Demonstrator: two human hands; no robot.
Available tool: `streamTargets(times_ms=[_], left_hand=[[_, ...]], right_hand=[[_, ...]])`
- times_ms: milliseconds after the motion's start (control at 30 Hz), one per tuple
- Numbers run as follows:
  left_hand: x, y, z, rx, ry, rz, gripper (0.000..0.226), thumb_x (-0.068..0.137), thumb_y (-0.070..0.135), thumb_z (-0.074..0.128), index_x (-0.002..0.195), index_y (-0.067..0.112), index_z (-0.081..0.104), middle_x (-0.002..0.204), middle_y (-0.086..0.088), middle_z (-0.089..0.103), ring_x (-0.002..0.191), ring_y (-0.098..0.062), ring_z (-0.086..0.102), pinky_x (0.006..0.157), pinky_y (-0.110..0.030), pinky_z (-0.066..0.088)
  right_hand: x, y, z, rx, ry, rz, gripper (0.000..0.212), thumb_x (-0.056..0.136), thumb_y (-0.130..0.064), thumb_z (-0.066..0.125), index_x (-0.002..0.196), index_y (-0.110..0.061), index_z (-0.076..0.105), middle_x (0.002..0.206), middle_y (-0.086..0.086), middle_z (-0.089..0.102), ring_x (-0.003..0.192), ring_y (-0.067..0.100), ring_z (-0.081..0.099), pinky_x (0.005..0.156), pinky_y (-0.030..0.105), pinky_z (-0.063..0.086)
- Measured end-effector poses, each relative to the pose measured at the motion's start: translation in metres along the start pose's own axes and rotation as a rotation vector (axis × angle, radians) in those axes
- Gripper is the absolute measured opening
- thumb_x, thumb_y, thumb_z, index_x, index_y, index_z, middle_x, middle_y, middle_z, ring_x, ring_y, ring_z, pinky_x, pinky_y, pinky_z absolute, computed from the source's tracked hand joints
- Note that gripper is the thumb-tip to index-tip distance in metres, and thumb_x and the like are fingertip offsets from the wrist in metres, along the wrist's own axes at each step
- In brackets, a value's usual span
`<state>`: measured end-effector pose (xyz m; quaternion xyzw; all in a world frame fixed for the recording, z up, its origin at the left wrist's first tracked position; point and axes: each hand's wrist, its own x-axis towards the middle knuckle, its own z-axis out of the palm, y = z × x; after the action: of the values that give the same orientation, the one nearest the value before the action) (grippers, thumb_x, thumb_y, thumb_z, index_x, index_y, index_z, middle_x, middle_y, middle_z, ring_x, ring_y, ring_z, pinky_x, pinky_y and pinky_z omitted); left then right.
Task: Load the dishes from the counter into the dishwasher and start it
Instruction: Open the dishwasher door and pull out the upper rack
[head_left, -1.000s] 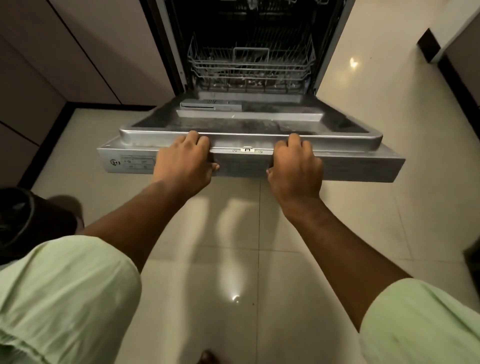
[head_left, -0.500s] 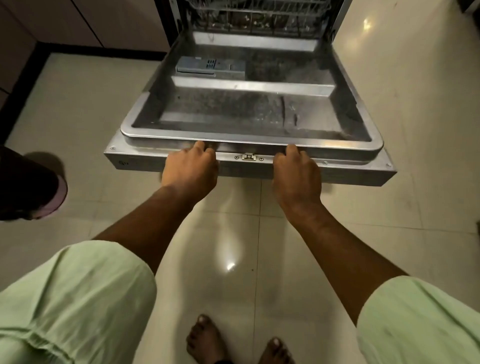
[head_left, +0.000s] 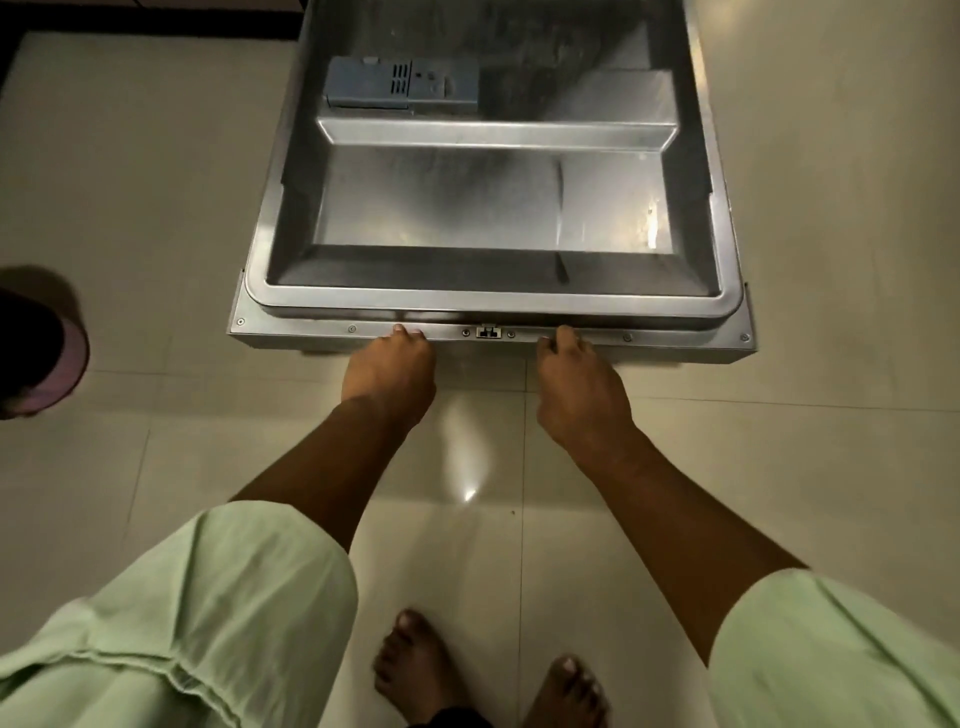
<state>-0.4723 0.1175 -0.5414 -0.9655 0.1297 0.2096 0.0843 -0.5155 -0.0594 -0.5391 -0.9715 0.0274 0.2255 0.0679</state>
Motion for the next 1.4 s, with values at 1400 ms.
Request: streamTargets(times_ms=[1400], left_hand=[[-0.057, -0.105, -0.402, -0.138, 0.364, 0.061, 0.062, 0.105, 0.029, 0.031, 0.158, 0.017, 0.002, 0.165, -0.013, -0.009, 0.152, -0.032, -0.011, 0.123, -0.051, -0.003]], right_hand=[[-0.053, -0.078, -0.401, 0.127, 0.425, -0.013, 0.081, 0.098, -0.055, 0.041, 0.157, -0.013, 0.004, 0.164, 0.008, 0.005, 0.151, 0.025, -0.001, 0.123, 0.04, 0.007]])
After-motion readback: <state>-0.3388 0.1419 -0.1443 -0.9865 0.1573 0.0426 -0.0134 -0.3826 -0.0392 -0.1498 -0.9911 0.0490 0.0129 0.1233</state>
